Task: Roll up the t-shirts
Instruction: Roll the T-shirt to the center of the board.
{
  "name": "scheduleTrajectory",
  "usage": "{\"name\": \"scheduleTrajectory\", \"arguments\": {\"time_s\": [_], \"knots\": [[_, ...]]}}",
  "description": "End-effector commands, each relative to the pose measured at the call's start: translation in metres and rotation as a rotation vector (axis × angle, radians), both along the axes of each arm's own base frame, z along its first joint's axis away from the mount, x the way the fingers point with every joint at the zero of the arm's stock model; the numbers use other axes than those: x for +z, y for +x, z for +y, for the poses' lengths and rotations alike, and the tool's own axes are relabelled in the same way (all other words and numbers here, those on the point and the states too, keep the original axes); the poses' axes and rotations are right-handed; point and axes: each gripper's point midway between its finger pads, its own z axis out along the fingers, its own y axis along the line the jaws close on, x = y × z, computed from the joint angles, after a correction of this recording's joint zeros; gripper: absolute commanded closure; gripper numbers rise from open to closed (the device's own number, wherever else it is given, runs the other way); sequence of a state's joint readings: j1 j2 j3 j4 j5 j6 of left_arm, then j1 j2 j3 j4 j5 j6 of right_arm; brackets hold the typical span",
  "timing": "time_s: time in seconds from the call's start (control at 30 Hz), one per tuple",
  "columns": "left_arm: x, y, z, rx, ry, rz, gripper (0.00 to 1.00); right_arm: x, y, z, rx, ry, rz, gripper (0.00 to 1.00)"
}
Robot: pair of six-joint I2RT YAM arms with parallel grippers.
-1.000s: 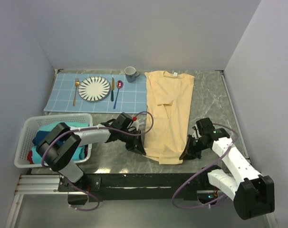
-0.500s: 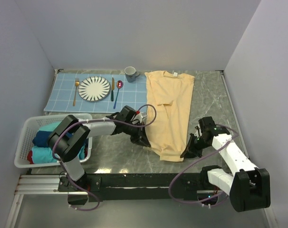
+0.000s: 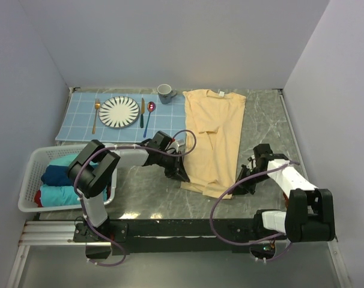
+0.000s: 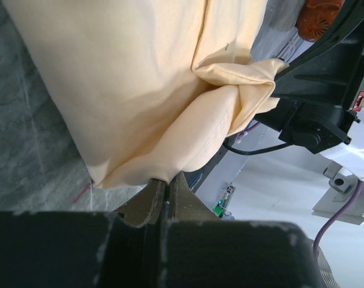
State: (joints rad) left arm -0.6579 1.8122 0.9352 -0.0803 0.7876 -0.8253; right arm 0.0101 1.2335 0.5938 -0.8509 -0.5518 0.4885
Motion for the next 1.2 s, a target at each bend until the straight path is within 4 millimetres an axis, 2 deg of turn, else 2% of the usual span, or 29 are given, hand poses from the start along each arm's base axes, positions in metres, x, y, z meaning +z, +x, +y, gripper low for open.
{"name": "scheduleTrajectory", "arguments": {"time_s": [0.0, 0.17, 0.43, 0.5, 0.53, 0.57, 0.63, 0.7, 0.73, 0.8, 0.83, 0.93, 0.97, 1.0, 1.07, 1.1, 1.17], "knots": [[0.01, 0.014, -0.008, 0.01, -0.021, -0.052, 0.99, 0.013, 0.032, 0.002, 0.013, 0.021, -0.103, 1.0], [0.013, 0.018, -0.004, 0.013, 0.004, -0.09, 0.99, 0.014, 0.051, -0.006, -0.001, 0.006, -0.13, 1.0], [0.004, 0.02, 0.005, 0.042, 0.059, -0.124, 0.99, 0.006, 0.056, -0.01, 0.007, -0.012, -0.129, 1.0], [0.002, 0.022, 0.006, 0.046, 0.069, -0.132, 0.96, 0.004, 0.059, -0.01, 0.005, -0.013, -0.136, 1.0], [0.0, 0.025, 0.005, 0.051, 0.078, -0.141, 0.92, 0.003, 0.059, -0.01, 0.007, -0.009, -0.13, 1.0], [-0.001, 0.026, 0.005, 0.05, 0.081, -0.144, 0.82, 0.002, 0.059, -0.01, 0.007, -0.006, -0.128, 1.0], [0.0, 0.029, 0.002, 0.04, 0.076, -0.152, 0.78, -0.001, 0.059, -0.011, 0.012, -0.016, -0.123, 1.0], [0.002, 0.03, 0.002, 0.034, 0.075, -0.158, 0.72, -0.002, 0.059, -0.014, 0.011, -0.03, -0.124, 0.91], [0.004, 0.03, 0.002, 0.032, 0.073, -0.159, 0.7, -0.001, 0.06, -0.014, 0.013, -0.025, -0.134, 0.78], [0.007, 0.029, 0.003, 0.022, 0.073, -0.174, 0.64, 0.008, 0.07, -0.014, 0.022, -0.011, -0.178, 0.7], [0.014, 0.029, 0.005, 0.02, 0.071, -0.187, 0.61, 0.015, 0.074, -0.014, 0.028, -0.004, -0.207, 0.63], [0.032, 0.031, 0.016, 0.005, 0.076, -0.25, 0.49, 0.046, 0.093, -0.019, 0.076, -0.034, -0.321, 0.53], [0.036, 0.035, 0.021, -0.012, 0.078, -0.292, 0.45, 0.061, 0.1, -0.021, 0.104, -0.044, -0.372, 0.52], [0.047, 0.037, 0.024, -0.019, 0.072, -0.336, 0.44, 0.067, 0.102, -0.024, 0.122, -0.065, -0.395, 0.52], [0.05, 0.04, 0.035, -0.044, 0.111, -0.409, 0.43, 0.086, 0.106, -0.031, 0.198, -0.107, -0.486, 0.51], [0.061, 0.041, 0.037, -0.057, 0.099, -0.46, 0.42, 0.09, 0.106, -0.034, 0.233, -0.135, -0.518, 0.51], [0.067, 0.04, 0.043, -0.124, 0.099, -0.55, 0.43, 0.103, 0.111, -0.043, 0.304, -0.201, -0.635, 0.5]]}}
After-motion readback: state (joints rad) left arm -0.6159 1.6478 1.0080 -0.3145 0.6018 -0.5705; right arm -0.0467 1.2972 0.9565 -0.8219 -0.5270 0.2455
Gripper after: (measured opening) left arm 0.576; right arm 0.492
